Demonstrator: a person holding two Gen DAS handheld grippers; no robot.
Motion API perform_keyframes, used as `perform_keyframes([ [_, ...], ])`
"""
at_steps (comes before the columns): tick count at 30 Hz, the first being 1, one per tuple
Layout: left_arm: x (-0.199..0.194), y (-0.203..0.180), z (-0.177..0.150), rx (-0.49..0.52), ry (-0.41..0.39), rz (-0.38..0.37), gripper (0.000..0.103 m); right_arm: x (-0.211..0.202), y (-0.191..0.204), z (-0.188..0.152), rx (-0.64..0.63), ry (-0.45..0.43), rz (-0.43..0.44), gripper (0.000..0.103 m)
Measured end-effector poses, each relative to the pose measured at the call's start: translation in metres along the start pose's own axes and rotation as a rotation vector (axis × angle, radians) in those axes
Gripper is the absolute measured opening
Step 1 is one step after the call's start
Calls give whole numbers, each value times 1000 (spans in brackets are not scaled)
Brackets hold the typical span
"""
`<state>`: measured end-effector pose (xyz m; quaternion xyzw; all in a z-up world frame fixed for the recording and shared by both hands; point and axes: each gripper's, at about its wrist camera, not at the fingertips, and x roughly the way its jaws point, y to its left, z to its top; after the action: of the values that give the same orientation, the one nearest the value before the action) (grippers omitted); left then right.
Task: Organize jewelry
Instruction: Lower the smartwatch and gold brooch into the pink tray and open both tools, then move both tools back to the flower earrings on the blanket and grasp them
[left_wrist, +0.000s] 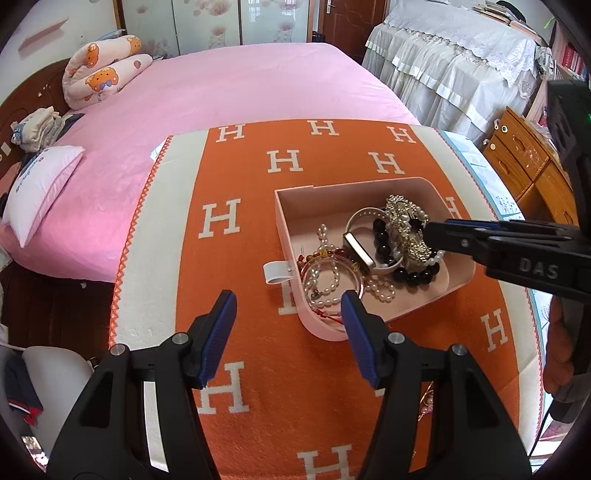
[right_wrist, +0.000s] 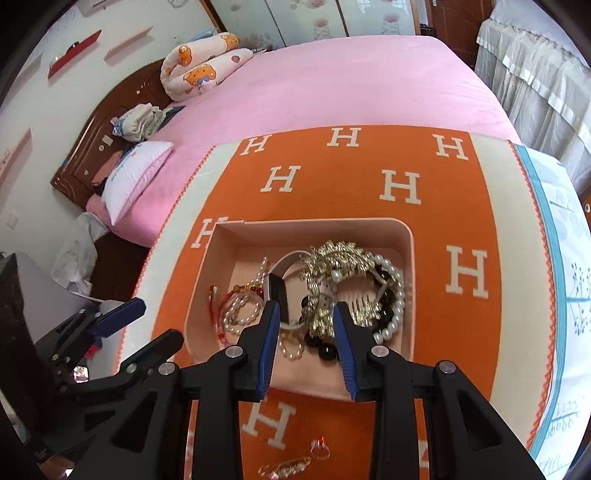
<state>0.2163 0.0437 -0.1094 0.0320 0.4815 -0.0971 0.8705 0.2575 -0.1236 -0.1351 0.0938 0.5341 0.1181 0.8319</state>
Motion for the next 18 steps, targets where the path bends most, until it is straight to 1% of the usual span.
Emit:
perform_keyframes([
  [3,-5,-4,-1,2,-6,-2,56,-15,-5,-10,20,-11,14,30],
  [10,-23,-16,-12,10,-17,-10,56,-47,-14,-43,32,-16,12,30],
  [18,-43,-28,-37,23,-7,-15,56,-74,-26,-83,54,-8,20,30],
])
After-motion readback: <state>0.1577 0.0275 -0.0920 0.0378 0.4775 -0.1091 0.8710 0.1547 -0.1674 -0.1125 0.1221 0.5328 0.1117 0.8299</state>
